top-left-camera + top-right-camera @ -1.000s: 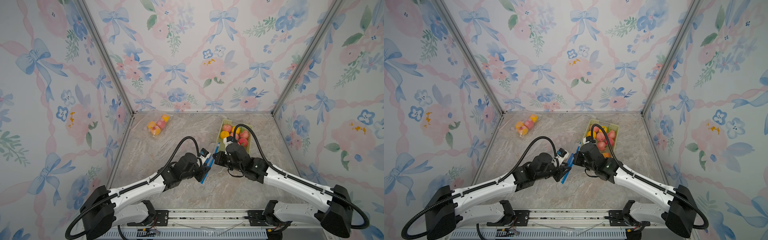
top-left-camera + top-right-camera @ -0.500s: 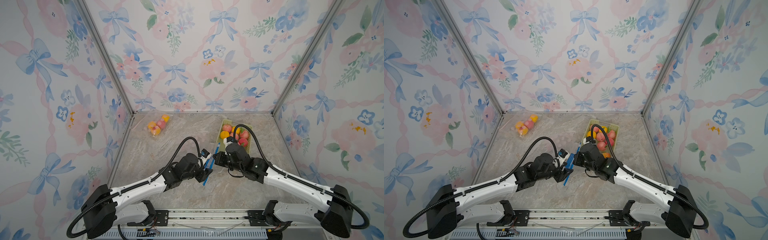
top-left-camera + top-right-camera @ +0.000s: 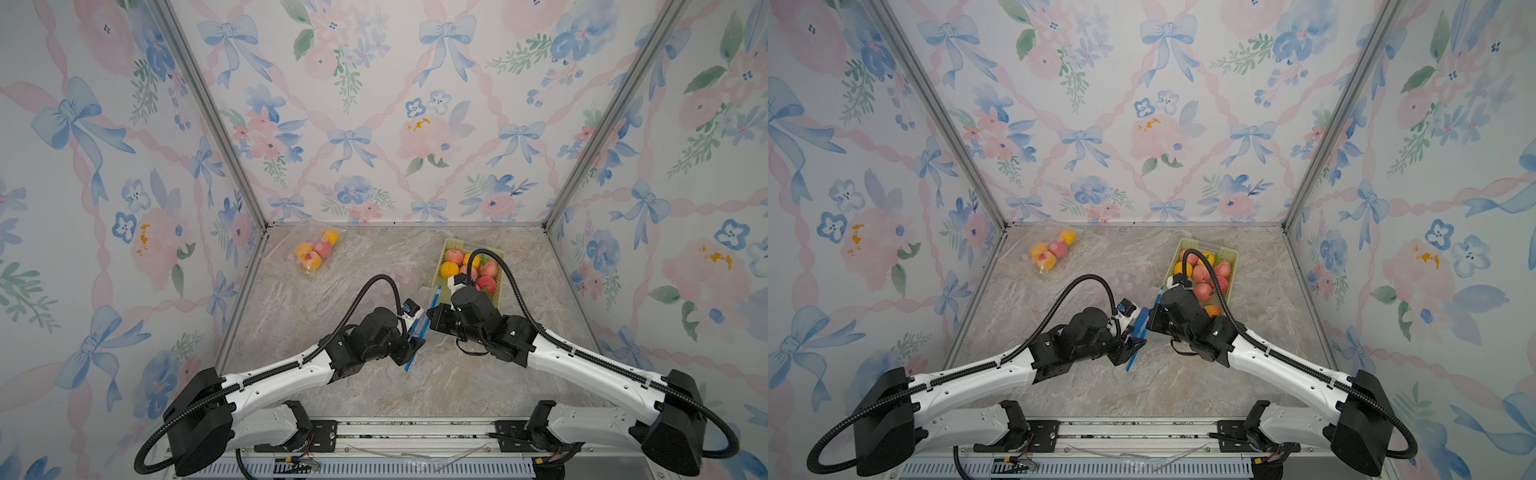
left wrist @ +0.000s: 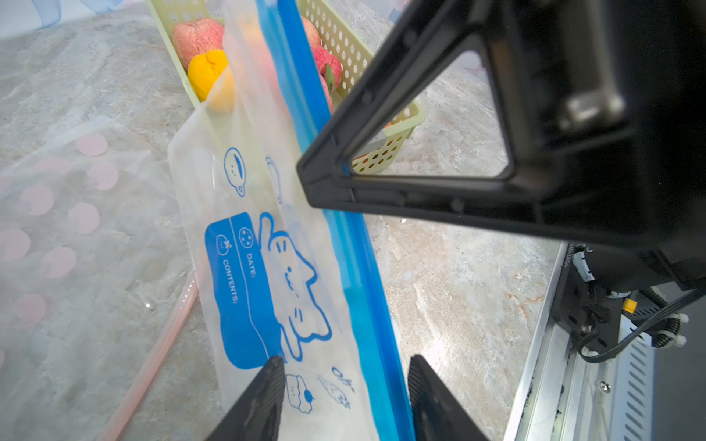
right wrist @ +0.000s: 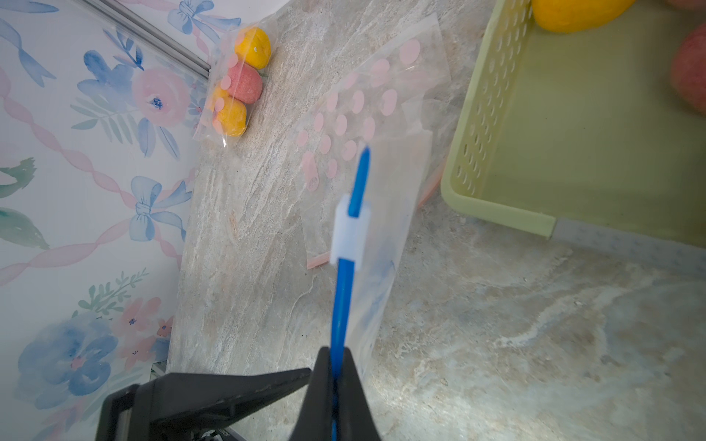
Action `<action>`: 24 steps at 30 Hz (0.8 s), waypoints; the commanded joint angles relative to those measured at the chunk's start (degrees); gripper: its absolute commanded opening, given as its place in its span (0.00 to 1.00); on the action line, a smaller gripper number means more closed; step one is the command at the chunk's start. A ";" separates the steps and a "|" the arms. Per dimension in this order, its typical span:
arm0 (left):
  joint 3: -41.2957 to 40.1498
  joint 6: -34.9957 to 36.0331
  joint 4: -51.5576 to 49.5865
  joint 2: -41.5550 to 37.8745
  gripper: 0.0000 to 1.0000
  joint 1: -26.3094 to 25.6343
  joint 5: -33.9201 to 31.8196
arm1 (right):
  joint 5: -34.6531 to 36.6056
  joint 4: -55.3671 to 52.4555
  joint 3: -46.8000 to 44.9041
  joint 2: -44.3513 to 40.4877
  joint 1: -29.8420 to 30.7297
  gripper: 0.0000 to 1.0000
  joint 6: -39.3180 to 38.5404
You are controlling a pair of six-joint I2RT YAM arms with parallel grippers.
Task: Place the peach in a zip-top bag and seal the zipper
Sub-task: Pick up the zipper food storage bag.
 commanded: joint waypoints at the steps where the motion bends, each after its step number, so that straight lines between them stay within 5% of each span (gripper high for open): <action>1: 0.65 0.89 -0.50 -1.83 0.55 0.10 -0.35 | 1.26 -1.18 1.16 -0.94 0.46 0.05 -0.67; 24: -0.08 0.89 -0.24 -0.74 0.55 0.58 0.96 | 0.25 -0.32 1.59 0.78 0.37 0.05 -0.54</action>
